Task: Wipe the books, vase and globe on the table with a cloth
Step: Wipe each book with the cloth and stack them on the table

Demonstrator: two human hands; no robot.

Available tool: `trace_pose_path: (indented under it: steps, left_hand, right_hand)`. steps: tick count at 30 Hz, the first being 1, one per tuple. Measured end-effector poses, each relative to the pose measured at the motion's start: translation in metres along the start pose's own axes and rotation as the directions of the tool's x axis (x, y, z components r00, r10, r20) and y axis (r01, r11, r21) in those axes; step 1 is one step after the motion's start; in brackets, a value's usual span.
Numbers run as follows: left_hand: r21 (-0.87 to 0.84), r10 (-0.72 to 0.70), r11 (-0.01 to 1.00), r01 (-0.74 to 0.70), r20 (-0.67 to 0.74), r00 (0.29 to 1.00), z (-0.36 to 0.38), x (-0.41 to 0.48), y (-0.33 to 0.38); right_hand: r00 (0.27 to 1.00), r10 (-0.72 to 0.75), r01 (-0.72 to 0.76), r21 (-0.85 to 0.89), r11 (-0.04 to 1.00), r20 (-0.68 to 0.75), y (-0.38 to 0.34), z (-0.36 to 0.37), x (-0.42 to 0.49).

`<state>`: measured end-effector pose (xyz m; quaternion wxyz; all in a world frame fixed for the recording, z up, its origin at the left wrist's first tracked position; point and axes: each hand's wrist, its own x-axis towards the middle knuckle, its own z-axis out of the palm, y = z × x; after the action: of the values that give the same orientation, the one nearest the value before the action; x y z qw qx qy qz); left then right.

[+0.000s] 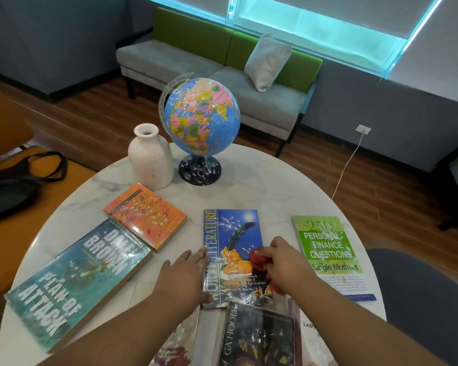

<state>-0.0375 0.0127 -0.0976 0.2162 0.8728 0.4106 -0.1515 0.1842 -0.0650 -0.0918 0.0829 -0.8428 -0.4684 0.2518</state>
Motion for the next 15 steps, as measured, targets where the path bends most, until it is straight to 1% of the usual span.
trace_pose_path:
  steps: [2, 4, 6, 7, 10, 13, 15]
  left_hand:
    - [-0.002, -0.002, 1.000, 0.002, 0.001, 1.000, -0.001, 0.000, 0.000]
    - [0.000, -0.003, 1.000, 0.003, 0.003, 1.000, -0.001, -0.001, 0.001]
    - [0.004, 0.001, 1.000, -0.001, 0.004, 1.000, -0.001, -0.001, 0.001]
    - [0.002, 0.002, 1.000, -0.002, 0.004, 1.000, -0.001, -0.001, 0.000]
    - [-0.003, 0.004, 1.000, -0.004, 0.003, 1.000, -0.002, -0.001, 0.000]
    - [0.006, 0.006, 1.000, -0.006, 0.007, 1.000, -0.003, -0.001, 0.001]
    - [0.009, 0.006, 1.000, -0.006, 0.010, 1.000, -0.003, -0.001, 0.001]
  right_hand:
    - [0.997, 0.065, -0.059, 0.156, 0.986, -0.032, -0.004, -0.002, 0.005]
    - [0.994, 0.104, -0.094, 0.277, 0.956, -0.022, -0.005, 0.001, 0.006]
    - [0.996, 0.088, -0.090, 0.296, 0.951, 0.019, -0.003, 0.003, 0.001]
    - [0.997, 0.074, -0.080, 0.273, 0.959, 0.031, -0.001, 0.001, 0.000]
    - [0.997, 0.071, -0.069, 0.218, 0.974, -0.005, -0.001, -0.004, 0.006]
    - [0.993, 0.120, -0.115, 0.314, 0.942, 0.004, -0.010, 0.000, 0.014]
    - [0.993, 0.115, -0.116, 0.316, 0.941, 0.021, -0.009, 0.002, 0.013]
